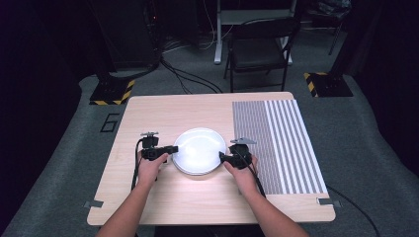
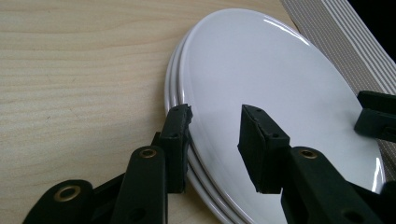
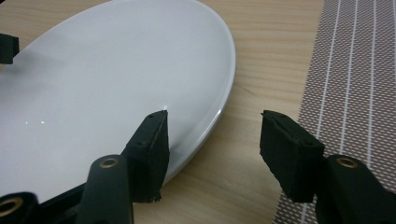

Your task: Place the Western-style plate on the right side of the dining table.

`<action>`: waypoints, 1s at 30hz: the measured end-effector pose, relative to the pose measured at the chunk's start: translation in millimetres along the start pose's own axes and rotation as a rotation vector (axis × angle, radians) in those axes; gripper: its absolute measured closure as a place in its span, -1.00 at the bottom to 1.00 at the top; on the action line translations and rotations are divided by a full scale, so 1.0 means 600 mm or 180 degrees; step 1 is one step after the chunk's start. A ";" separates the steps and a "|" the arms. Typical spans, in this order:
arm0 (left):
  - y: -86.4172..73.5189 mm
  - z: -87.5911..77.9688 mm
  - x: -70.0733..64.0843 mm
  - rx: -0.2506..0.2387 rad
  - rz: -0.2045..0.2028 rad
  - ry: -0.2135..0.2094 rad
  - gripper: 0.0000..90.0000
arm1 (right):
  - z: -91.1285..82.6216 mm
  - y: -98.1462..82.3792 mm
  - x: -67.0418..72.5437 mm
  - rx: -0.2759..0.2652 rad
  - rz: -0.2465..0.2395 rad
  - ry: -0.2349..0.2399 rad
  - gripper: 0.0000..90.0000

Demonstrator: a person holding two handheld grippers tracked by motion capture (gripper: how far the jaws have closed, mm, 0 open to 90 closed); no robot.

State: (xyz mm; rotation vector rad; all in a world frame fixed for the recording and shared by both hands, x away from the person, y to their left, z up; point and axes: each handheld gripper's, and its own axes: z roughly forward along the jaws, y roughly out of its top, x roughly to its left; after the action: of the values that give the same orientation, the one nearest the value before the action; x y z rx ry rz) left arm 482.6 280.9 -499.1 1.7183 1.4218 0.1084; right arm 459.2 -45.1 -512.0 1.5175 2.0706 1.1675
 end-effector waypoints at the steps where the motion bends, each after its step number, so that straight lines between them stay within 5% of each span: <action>1: 0.000 0.000 0.001 0.0001 -0.0012 -0.0014 0.40 | 0.003 0.000 0.000 0.0011 0.0027 0.0024 -0.08; 4: 0.000 0.000 0.000 -0.0004 -0.0022 -0.0026 0.39 | 0.013 -0.001 0.003 0.0049 0.0146 0.0123 -0.09; 11: -0.002 0.002 -0.004 -0.0021 -0.0001 -0.0047 0.36 | 0.019 -0.003 0.021 0.0059 0.0028 0.0114 -0.08; 30: -0.003 0.010 -0.013 -0.0013 0.0014 -0.0053 0.34 | 0.002 0.003 0.015 0.0027 0.0108 0.0104 0.01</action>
State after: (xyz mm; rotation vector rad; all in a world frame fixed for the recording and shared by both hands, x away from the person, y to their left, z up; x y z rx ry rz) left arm 481.9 271.2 -500.3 1.7151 1.4048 0.0990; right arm 457.6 -36.1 -509.4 1.5534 2.0811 1.2049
